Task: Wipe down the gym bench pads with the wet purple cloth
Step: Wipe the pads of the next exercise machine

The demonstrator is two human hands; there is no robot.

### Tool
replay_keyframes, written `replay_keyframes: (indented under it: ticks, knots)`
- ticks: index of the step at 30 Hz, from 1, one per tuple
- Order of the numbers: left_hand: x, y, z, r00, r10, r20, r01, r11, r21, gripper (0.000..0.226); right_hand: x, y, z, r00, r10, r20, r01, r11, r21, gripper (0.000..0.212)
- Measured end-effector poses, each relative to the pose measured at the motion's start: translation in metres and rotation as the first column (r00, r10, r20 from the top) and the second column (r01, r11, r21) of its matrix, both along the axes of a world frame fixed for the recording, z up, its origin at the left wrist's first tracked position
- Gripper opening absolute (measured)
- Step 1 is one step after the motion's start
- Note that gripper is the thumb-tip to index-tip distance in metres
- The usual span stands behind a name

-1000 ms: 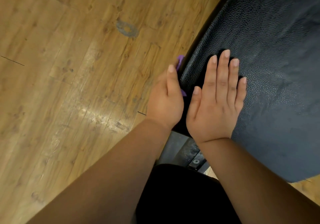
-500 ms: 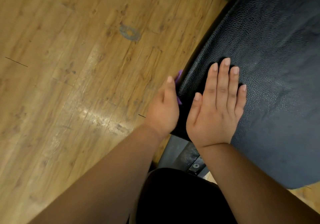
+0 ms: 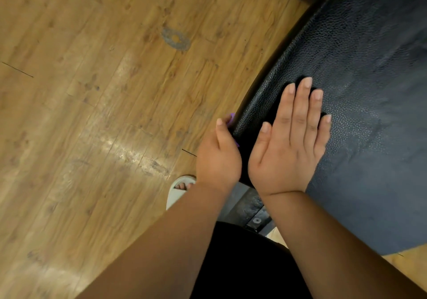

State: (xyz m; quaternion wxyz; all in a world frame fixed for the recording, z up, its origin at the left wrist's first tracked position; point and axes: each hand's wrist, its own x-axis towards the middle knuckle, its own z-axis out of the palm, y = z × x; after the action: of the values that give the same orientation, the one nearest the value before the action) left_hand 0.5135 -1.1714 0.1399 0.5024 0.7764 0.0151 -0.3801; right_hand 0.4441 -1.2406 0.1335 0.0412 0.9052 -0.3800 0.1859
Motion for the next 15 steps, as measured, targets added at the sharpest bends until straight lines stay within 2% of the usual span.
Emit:
replay_keyframes:
  ticks: [2,4,6,8,9,11,13,15]
  knots:
    - [0.017,-0.004,-0.004,0.983,-0.117,-0.141,0.123,0.992,0.036,0.032,0.0,0.0,0.0,1.0,0.0,0.003,0.0,1.0,-0.002,0.055]
    - [0.024,-0.004,-0.009,0.969,-0.139,-0.205,0.143,0.99,0.004,0.038,0.0,0.0,0.0,1.0,0.0,0.007,0.0,1.0,0.003,0.055]
    - [0.019,0.0,-0.01,0.952,-0.003,-0.307,0.0,1.0,-0.009,0.035,0.0,0.0,0.0,1.0,0.0,0.002,0.0,1.0,0.007,0.055]
    - [0.006,0.005,-0.012,0.908,0.134,-0.397,-0.117,0.991,0.066,0.035,0.0,0.0,0.001,1.0,0.0,-0.002,0.0,1.0,0.016,0.055]
    - [0.0,0.008,-0.01,0.911,0.149,-0.383,-0.119,0.988,0.103,0.04,-0.001,0.0,0.001,1.0,0.002,0.001,-0.002,1.0,0.021,0.055]
    - [-0.011,0.013,-0.002,0.959,0.13,-0.251,-0.107,0.989,0.103,0.046,0.0,0.0,0.001,1.0,0.003,0.005,-0.004,1.0,0.025,0.055]
    - [-0.015,0.011,0.008,0.997,0.066,-0.033,-0.065,0.997,0.045,0.041,0.0,0.0,0.002,1.0,-0.002,0.0,0.002,1.0,0.029,0.055]
    - [-0.01,0.003,0.013,0.984,-0.037,0.175,0.041,0.999,-0.02,0.038,0.0,0.0,0.003,1.0,0.0,-0.006,0.0,0.999,0.038,0.055]
